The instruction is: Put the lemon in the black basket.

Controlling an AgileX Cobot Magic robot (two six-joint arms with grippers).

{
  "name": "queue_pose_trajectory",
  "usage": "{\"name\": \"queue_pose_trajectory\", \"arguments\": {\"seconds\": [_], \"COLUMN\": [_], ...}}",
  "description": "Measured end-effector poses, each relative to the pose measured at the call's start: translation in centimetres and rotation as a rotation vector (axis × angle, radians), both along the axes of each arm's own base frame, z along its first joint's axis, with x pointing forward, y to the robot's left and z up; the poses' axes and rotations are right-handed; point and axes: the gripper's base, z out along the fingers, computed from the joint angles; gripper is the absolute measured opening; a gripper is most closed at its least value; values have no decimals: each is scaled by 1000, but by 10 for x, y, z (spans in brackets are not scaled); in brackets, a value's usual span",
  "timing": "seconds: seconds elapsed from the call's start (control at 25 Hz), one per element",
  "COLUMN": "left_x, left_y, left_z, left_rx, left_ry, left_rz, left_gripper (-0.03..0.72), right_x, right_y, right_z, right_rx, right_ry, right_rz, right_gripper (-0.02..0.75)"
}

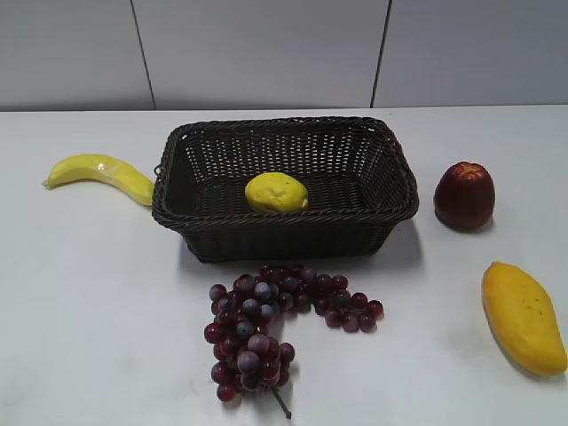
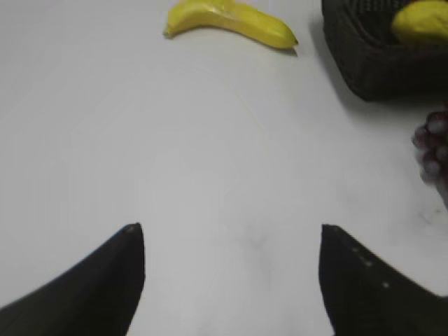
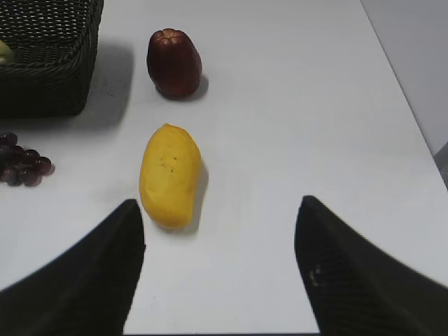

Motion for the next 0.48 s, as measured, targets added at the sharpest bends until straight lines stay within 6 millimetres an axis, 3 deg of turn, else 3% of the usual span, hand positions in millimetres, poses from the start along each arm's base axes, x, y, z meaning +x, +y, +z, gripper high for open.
{"name": "queue_pose_trajectory", "arguments": {"seconds": [0.16, 0.48], "left_x": [-15, -16], "left_y": [2, 2], "left_z": [0, 0], "left_rx": [-10, -9], "left_ry": [-100, -112], "left_rz": [99, 146], "left_gripper": [588, 587], "right_x": [0, 0], "right_y": [0, 0], "right_z": [0, 0], "right_rx": [0, 0], "right_ry": [0, 0], "right_rz": [0, 0], "right_gripper": [552, 552]}}
